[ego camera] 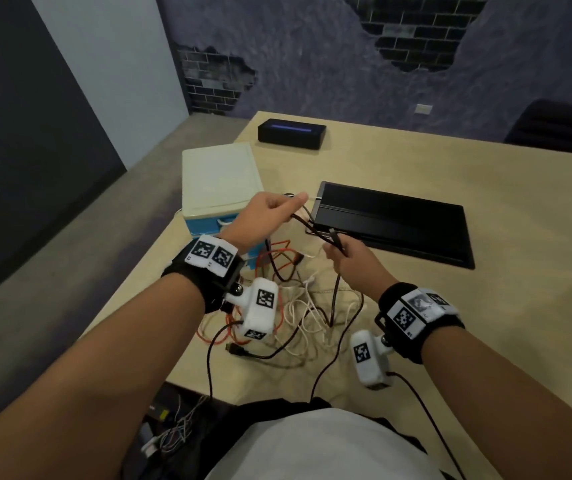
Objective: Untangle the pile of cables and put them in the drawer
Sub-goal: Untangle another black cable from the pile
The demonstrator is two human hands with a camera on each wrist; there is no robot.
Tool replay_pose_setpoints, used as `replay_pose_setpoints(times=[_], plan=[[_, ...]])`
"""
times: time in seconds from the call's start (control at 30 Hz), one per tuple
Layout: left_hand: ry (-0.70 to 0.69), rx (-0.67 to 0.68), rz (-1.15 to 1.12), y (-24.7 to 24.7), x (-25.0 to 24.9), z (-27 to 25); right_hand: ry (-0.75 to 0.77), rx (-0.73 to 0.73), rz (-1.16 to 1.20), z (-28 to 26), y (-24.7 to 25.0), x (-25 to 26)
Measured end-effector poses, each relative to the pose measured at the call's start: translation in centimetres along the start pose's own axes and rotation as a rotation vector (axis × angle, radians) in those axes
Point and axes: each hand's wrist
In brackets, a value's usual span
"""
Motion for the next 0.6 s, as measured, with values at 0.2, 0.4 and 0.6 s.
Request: replay_pose_setpoints(times=[0.2,0.4,0.6], plan=[[-0.141,0.31,0.518,0.7,1.8,0.6,-0.106,-0.203,0.141,0.2,1.4,-0.2],[-0.041,0.376,0.781,1.6,6.8,0.7,-0.112,-0.279,0.097,0.1,3.0,-1.4],[0.033,0.288,0.555,-0.5,4.2,1.4,-0.03,-0.229,0.186,-0.4,1.9,-0.5]])
Point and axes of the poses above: each hand's wrist, its own z-axis towards the middle knuckle, its own y-axis out of the back of the hand, x = y × z, and after that the axes turned 14 degrees about -x, right-handed
